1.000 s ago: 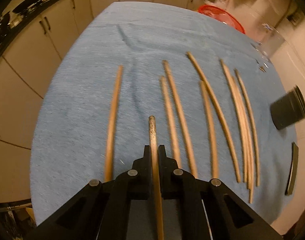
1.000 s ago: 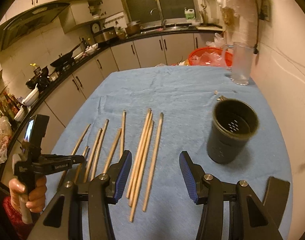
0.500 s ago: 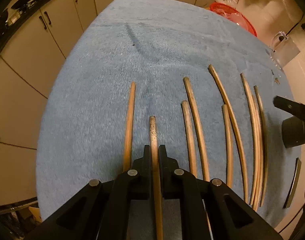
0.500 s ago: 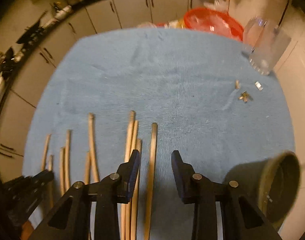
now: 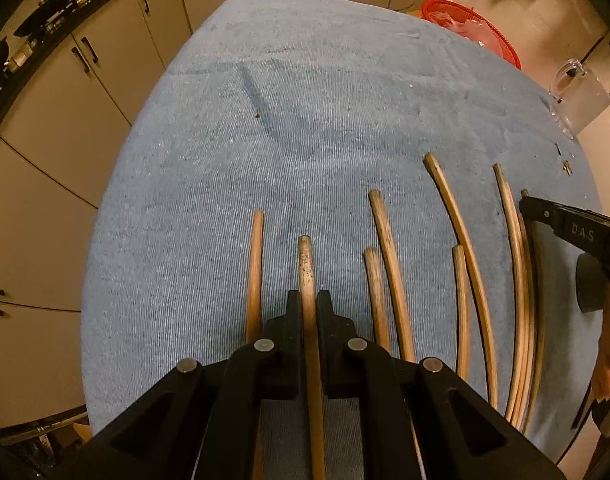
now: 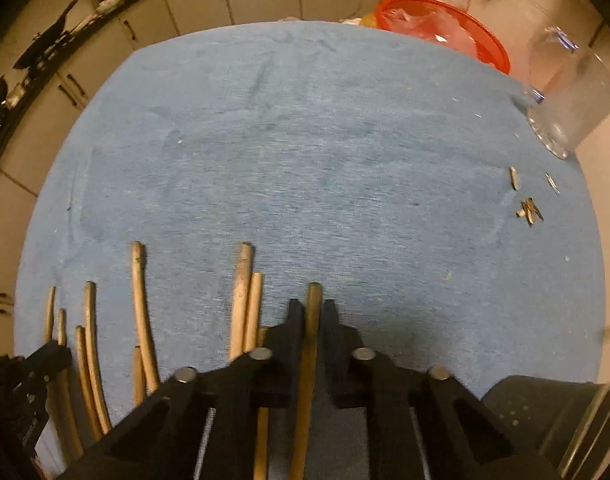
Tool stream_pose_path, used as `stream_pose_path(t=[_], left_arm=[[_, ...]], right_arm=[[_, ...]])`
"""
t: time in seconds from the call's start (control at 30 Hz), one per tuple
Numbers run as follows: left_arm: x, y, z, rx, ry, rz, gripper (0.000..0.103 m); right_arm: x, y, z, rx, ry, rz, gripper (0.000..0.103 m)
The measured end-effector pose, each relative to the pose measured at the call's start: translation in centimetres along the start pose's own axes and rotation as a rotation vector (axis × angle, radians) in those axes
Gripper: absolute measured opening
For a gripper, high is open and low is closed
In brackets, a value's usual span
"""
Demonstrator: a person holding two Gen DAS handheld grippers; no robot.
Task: Organize utensils
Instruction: 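Lower the left tool and close it on a wooden chopstick while the right tool grasps another, then lift the chopstick in the left tool toward the black cup while the right tool carries its chopstick there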
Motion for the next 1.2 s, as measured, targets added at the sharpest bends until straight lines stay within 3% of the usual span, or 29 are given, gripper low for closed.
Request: stream_pose_path(t=[0.1, 0.2, 0.43, 0.63, 0.83, 1.2], left_arm=[[1.0, 0.0, -0.7, 0.024, 0.006, 0.064, 0.007], [1.9, 2.3, -0.8, 0.098, -0.015, 0.088, 0.007], [4.4, 9.4, -0.2, 0.272, -0.054, 0.118, 0.007], [5.9, 15.6, 2.5, 0.404, -0.091, 0.117, 0.007], [8.0, 18.1, 3.8, 0.452, -0.126, 0.12, 0.007], [11.4, 19.9, 3.6, 0.492, -0.178, 0.145, 0.007]], right_arm=[[0.0, 0.7, 0.0, 0.023, -0.028, -0.029, 0.007], [0.7, 3.5, 0.8, 0.082, -0.061, -0.067, 0.007], [2.3, 14.1, 3.7, 0.359, -0.106, -0.187, 0.007], [3.8, 20.3, 7.3, 0.56, -0.152, -0.199, 0.007], [5.5, 23.0, 9.4, 0.638, -0.202, -0.226, 0.007], [9.2, 25.7, 10.6, 0.698, -0.282, -0.259, 0.007]])
Point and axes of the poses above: each gripper's, at about its wrist camera, not at the fingertips, and y roughly against the way its jaws point, x to its right, z to its underside, the point moved 9 cm from there along -y, roughly the way its jaws point, and after that the axes turned 13 degrees about z, right-handed, at the moved point
